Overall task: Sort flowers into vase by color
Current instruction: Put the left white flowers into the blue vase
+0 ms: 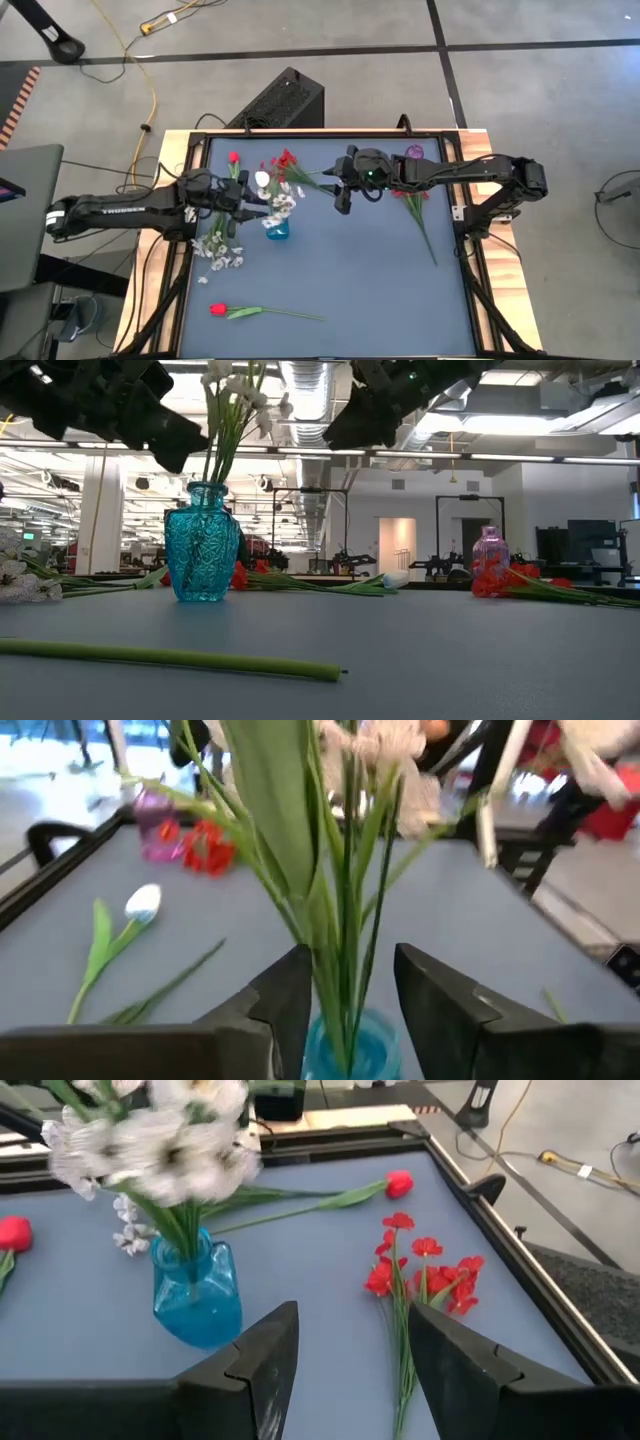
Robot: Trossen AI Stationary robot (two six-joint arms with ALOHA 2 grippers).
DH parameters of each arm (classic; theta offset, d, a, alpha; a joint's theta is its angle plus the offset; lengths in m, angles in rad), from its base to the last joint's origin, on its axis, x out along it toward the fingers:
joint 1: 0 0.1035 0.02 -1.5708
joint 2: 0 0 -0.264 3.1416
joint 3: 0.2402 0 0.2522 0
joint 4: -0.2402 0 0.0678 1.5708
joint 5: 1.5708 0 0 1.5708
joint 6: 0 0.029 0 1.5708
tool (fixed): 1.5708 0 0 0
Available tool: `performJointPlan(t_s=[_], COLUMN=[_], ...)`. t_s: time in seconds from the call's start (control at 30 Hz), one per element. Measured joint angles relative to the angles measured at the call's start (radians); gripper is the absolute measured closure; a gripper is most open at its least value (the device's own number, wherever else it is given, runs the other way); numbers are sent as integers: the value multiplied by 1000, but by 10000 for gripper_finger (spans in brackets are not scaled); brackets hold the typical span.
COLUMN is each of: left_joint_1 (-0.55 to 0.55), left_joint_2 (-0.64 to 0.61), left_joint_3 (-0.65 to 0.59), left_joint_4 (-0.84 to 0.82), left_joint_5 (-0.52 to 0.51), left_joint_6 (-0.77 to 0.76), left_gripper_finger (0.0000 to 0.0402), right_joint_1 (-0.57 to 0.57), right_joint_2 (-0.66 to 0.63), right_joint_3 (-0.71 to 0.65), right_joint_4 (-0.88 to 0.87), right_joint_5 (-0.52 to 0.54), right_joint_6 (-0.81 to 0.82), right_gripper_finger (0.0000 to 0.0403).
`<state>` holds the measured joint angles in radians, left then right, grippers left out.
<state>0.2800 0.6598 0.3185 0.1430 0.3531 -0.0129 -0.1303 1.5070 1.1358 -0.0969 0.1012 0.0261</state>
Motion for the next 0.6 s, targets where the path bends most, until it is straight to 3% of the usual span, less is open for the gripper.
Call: performJointPlan(t_s=[0.1,0.23,0.6], left_joint_1=[8,8,8], left_joint_2=[-44,-68,-48], left_joint_3=[47,87,178], left_joint_4=[-168,-235,-559], left_joint_5=[-30,-74,-176], left_joint_6=[28,-15,-299], left_gripper_finger=[260,260,260], right_joint_1=[0,0,0], right_joint_2=[0,0,0], right_joint_3=[0,0,0], right_joint_4=[-4,-11,-181], right_joint_5=[0,0,3], right_joint_6=[0,1,52], right_gripper_finger=[188,188,188])
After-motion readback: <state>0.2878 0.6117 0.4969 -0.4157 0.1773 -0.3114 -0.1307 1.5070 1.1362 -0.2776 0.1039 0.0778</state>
